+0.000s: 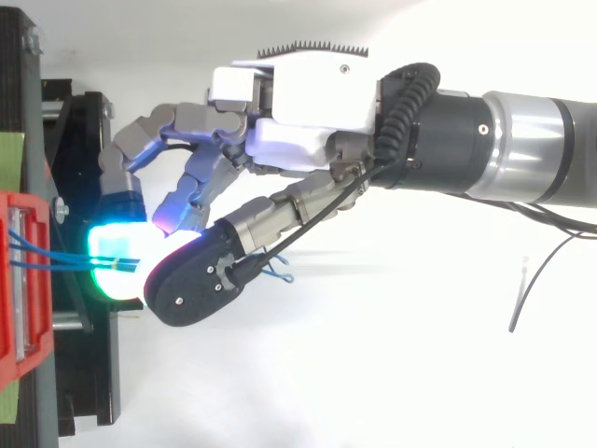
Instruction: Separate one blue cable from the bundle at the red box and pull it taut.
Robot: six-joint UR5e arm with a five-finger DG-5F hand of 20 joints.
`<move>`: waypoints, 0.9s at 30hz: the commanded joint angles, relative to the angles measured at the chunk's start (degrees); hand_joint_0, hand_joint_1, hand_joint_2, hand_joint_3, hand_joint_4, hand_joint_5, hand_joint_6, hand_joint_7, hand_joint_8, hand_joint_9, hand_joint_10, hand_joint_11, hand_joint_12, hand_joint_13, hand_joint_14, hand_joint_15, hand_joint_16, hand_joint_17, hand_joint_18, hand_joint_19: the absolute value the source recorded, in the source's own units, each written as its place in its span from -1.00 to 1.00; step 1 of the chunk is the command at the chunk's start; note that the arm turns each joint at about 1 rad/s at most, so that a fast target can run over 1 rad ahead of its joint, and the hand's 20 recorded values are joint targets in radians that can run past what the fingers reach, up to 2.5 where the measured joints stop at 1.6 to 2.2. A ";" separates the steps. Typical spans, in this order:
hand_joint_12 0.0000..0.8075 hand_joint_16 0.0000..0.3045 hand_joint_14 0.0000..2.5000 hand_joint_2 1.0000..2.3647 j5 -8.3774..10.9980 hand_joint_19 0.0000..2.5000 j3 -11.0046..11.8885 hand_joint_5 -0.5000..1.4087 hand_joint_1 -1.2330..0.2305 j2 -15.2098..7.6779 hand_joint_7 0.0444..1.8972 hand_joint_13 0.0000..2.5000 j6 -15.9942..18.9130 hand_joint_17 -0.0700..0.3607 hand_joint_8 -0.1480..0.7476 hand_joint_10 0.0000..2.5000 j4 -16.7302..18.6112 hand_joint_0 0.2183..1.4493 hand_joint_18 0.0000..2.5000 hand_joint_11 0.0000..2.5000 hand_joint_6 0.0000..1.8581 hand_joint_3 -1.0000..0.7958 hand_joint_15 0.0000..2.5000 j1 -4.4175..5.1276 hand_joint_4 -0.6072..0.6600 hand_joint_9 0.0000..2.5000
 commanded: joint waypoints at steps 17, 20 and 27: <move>0.01 -0.67 -0.98 -1.00 -0.19 -0.44 -0.06 -0.66 -0.41 0.00 0.06 -0.24 -0.05 -0.15 0.03 -0.98 -0.33 -0.47 -0.32 -0.14 -0.14 -0.44 -0.52 -0.02 0.10 -0.17; -0.02 -0.68 -0.98 -1.00 -0.19 -0.44 0.02 -0.66 -0.42 0.00 0.07 -0.25 -0.05 -0.17 0.02 -0.98 -0.41 -0.38 -0.33 -0.13 -0.12 -0.44 -0.53 -0.11 0.09 -0.17; -0.02 -0.69 -0.98 -0.97 0.08 -0.44 -0.06 -0.66 -0.39 -0.09 0.14 -0.24 -0.05 -0.18 0.02 -0.98 -0.33 -0.37 -0.32 -0.13 -0.05 -0.06 -0.53 -0.11 -0.09 -0.16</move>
